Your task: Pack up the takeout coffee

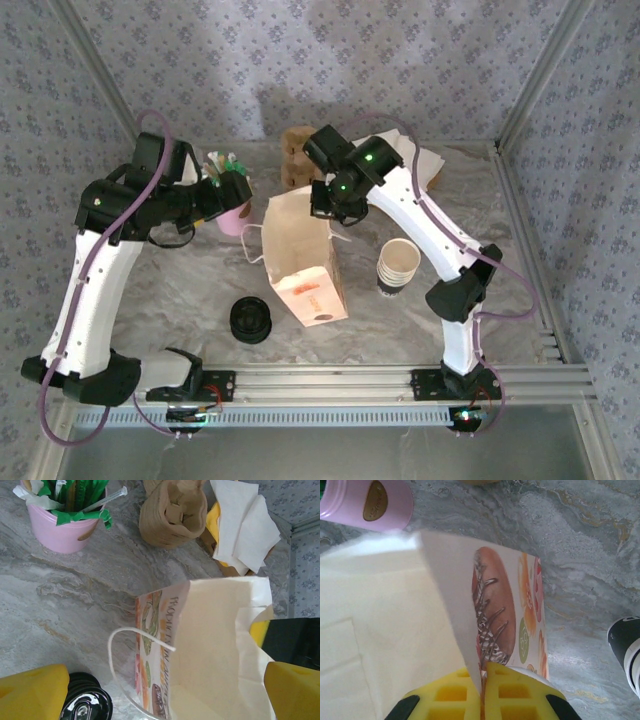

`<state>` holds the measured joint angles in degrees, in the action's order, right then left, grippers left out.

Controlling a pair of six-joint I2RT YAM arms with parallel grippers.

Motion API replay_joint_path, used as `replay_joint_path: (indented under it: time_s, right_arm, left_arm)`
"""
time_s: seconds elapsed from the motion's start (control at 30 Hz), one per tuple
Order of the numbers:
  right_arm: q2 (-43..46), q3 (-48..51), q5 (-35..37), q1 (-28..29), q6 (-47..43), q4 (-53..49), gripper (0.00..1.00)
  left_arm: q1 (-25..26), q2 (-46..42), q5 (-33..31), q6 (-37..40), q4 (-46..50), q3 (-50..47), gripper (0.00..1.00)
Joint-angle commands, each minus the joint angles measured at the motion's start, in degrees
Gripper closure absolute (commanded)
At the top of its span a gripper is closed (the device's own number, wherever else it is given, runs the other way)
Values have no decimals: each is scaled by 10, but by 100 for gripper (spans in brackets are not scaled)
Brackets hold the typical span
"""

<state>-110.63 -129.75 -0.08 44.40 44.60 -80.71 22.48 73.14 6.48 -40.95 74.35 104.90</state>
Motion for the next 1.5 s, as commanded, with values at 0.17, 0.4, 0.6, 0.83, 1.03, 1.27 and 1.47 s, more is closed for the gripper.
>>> replay_joint_path:
  time_s: [0.17,0.4,0.6,0.83,1.03,1.27,1.47]
  right_arm:
    - [74,109,-12,-3,36,75,90]
    - [93,134,-14,-11,40,82,72]
    - [81,89,14,-8,17,44,55]
    - [54,29,49,6,-8,-15,47]
    - [86,1,68,-14,-11,-7,37]
    - [125,20,66,-37,-16,7,36]
    - [158,80,61,-37,-15,34,36]
  left_arm:
    - [-4,-12,17,4,3,-1,1]
    - [-4,-7,18,6,11,6,0]
    - [-4,-3,10,11,34,20,0]
    - [14,-5,18,9,57,12,7]
    - [103,16,2,0,79,-7,18]
    - [146,58,-45,-8,87,-43,20]
    - [146,88,-59,-33,44,-50,22]
